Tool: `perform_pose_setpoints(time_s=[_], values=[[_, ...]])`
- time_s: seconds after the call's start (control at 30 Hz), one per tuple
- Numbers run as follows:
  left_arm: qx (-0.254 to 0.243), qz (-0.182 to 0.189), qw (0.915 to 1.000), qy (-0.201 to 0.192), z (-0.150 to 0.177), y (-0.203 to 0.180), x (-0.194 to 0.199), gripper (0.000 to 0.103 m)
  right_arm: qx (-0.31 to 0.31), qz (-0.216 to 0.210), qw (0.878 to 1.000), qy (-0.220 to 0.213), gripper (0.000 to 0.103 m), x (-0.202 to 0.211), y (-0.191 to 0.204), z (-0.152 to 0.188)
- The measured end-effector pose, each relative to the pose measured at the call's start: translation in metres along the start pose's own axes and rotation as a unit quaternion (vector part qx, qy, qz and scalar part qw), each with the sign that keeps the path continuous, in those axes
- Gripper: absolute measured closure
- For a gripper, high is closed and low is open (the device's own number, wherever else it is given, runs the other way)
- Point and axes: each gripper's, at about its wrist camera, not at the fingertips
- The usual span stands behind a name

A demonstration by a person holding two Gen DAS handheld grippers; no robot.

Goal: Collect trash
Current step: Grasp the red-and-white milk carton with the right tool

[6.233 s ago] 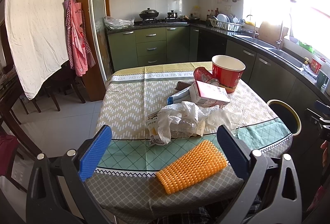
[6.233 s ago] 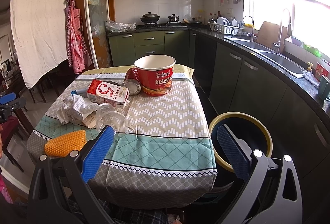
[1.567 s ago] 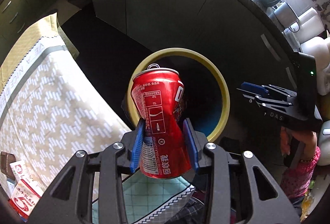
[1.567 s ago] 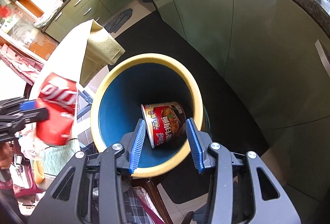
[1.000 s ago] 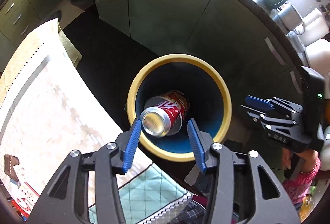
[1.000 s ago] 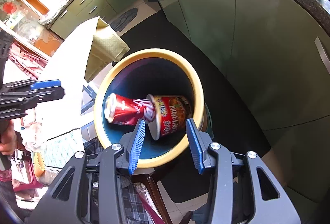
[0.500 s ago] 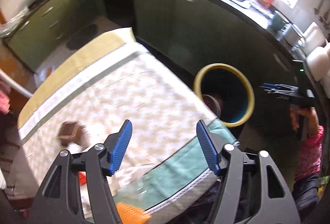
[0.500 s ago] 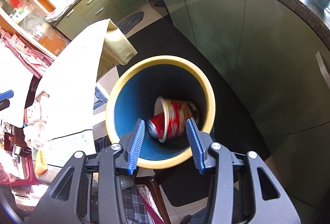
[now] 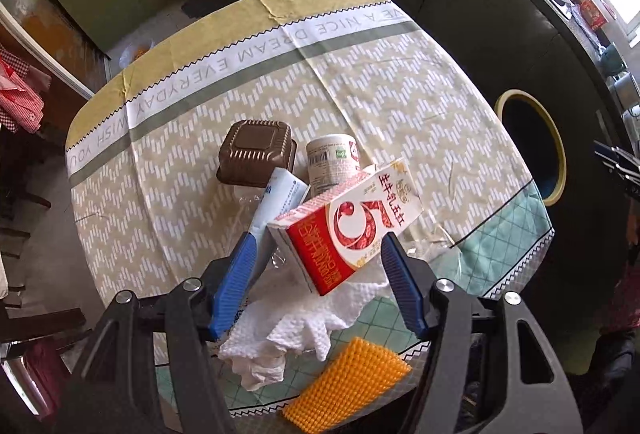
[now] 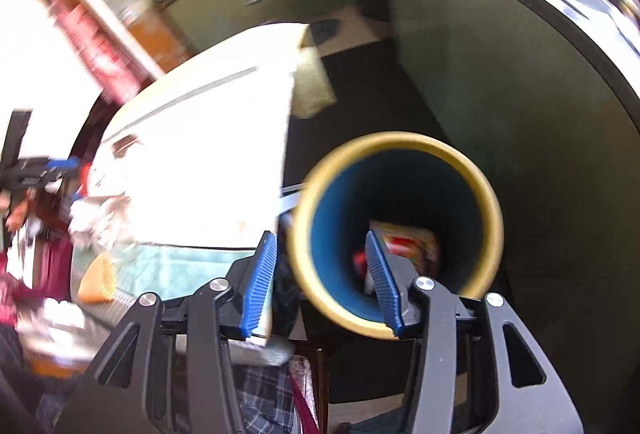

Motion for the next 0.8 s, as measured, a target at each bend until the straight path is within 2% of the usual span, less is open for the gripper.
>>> perform_pose_setpoints(time_s=[0.1,0.2,0.3,0.4,0.6,0.63,0.7,0.77,0.8], values=[[-0.007,0.013,0.9998,0.013,0.011,0.003,-0.001,0.041,0.063,-0.029,0.998,0.012,0.055,-0.015,0.042,-0.021],[-0.007,0.020,0.9997,0.012,0.022,0.011,0.006,0.041,0.175,-0.066,0.982,0.010,0.055,-0.031,0.096,-0.040],[0.000,0.039,0.9992,0.002,0.033,0.022,0.021,0.041,0.289,-0.096,0.952,0.018,0.055,-0.054,0.149,-0.053],[0.006,0.041,0.9991,-0.011,0.045,0.035,0.035,0.036,0.378,-0.101,0.919,0.036,0.055,-0.085,0.197,-0.058],[0.020,0.043,0.9987,-0.019,0.062,0.046,0.044,0.035,0.479,-0.117,0.868,0.065,0.055,-0.140,0.249,-0.061],[0.019,0.045,0.9986,-0.020,0.063,0.045,0.044,0.035,0.489,-0.118,0.862,0.068,0.054,-0.147,0.253,-0.061],[0.017,0.050,0.9983,-0.024,0.063,0.042,0.045,0.035,0.507,-0.110,0.852,0.064,0.035,-0.156,0.261,-0.060],[0.012,0.053,0.9982,-0.026,0.063,0.039,0.044,0.035,0.523,-0.108,0.843,0.064,0.028,-0.161,0.267,-0.059],[0.009,0.053,0.9982,-0.026,0.062,0.037,0.044,0.035,0.528,-0.109,0.840,0.066,0.028,-0.163,0.270,-0.059]])
Point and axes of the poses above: each gripper's, at about its wrist camera, not at the fingertips, and x roughly against the way its jaws point, y to its left, z to its underside, and after that the axes turned 2 degrees about -z, right-handed
